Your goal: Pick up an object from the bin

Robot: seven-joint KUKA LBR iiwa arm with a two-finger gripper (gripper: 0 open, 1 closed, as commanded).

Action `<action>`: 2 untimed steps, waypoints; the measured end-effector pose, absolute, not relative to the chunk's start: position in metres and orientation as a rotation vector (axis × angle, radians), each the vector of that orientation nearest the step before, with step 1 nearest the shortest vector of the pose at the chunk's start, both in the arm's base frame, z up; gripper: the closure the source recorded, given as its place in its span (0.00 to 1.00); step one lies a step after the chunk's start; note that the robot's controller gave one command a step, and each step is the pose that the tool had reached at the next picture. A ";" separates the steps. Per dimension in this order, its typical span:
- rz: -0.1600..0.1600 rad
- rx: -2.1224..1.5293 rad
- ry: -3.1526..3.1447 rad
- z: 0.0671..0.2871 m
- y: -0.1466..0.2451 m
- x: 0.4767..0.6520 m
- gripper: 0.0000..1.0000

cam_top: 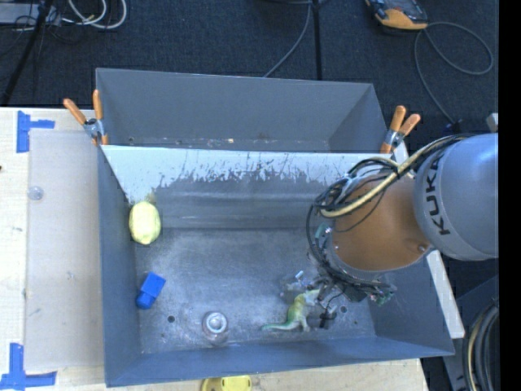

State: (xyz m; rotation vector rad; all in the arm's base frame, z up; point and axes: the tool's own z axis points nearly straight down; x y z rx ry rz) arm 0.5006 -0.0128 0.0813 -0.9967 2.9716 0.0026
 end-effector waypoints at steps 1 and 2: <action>0.002 -1.002 2.970 0.081 -0.013 0.501 1.00; 0.003 -1.004 2.971 0.080 -0.013 0.500 0.00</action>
Offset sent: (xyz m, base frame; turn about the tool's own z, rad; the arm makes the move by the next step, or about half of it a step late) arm 0.0000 0.0000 0.0000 0.0000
